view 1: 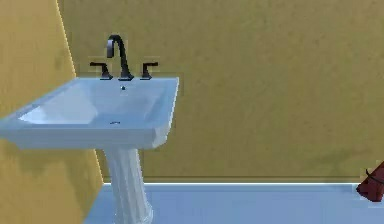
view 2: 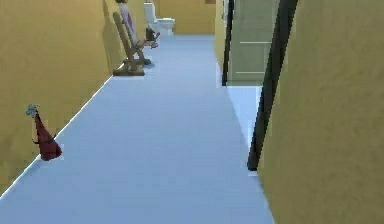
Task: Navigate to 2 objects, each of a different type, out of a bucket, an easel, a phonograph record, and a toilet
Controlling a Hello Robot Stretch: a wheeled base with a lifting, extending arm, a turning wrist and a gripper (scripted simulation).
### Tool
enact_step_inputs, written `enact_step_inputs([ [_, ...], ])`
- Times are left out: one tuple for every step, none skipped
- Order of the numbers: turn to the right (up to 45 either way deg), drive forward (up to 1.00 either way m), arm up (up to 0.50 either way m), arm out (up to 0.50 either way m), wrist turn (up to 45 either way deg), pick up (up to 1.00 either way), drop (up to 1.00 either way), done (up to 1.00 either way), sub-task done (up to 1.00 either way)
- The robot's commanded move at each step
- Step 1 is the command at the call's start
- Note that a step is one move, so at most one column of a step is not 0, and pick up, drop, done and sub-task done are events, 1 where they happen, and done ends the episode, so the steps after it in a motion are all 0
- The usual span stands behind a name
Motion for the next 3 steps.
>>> enact_step_inputs([
  [45.0,0.00,0.00,0.00,0.0,0.00,0.00,0.00,0.00],
  [42.0,0.00,0.00,0.00,0.0,0.00,0.00,0.00,0.00],
  [0.0,1.00,0.00,0.00,0.0,0.00,0.00,0.00,0.00],
])
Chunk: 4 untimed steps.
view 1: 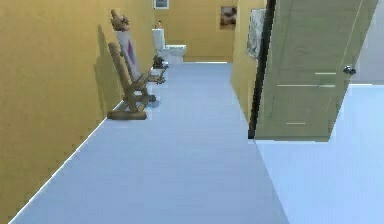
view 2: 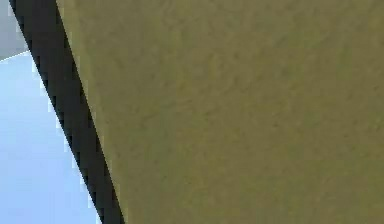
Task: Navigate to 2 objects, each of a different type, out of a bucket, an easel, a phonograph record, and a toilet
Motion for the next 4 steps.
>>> enact_step_inputs([
  [0.0,1.00,0.00,0.00,0.0,0.00,0.00,0.00,0.00],
  [0.0,1.00,0.00,0.00,0.0,0.00,0.00,0.00,0.00],
  [0.0,0.45,0.00,0.00,0.0,0.00,0.00,0.00,0.00],
  [-45.0,0.00,0.00,0.00,0.0,0.00,0.00,0.00,0.00],
])
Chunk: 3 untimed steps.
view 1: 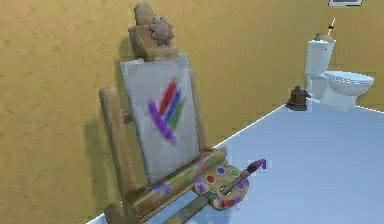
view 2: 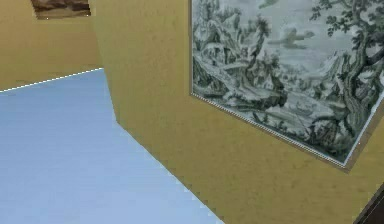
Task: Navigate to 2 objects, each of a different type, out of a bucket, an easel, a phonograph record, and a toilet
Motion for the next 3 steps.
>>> enact_step_inputs([
  [0.0,0.00,0.00,0.00,0.0,0.00,0.00,0.00,1.00],
  [39.0,0.00,0.00,0.00,0.0,0.00,0.00,0.00,0.00],
  [0.0,1.00,0.00,0.00,0.0,0.00,0.00,0.00,0.00],
])
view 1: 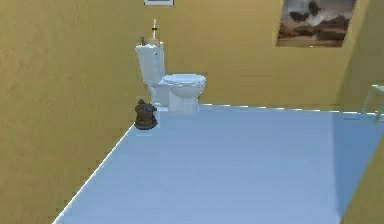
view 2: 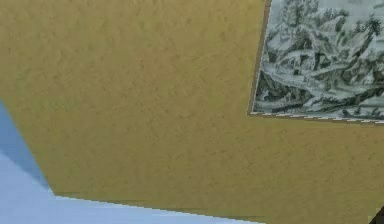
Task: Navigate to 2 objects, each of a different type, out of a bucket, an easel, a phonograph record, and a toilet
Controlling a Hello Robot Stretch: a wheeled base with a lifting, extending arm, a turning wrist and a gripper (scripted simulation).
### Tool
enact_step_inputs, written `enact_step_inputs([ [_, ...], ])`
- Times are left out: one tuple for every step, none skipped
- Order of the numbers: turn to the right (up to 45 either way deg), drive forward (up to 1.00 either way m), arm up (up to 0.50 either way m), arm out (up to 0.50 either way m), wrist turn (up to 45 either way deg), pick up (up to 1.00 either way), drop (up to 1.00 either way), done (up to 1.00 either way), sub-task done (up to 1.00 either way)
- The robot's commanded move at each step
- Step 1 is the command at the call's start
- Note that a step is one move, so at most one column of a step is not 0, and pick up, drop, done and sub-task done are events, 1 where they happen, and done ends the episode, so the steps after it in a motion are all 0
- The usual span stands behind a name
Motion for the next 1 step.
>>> enact_step_inputs([
  [3.0,0.00,0.00,0.00,0.0,0.00,0.00,0.00,0.00],
])
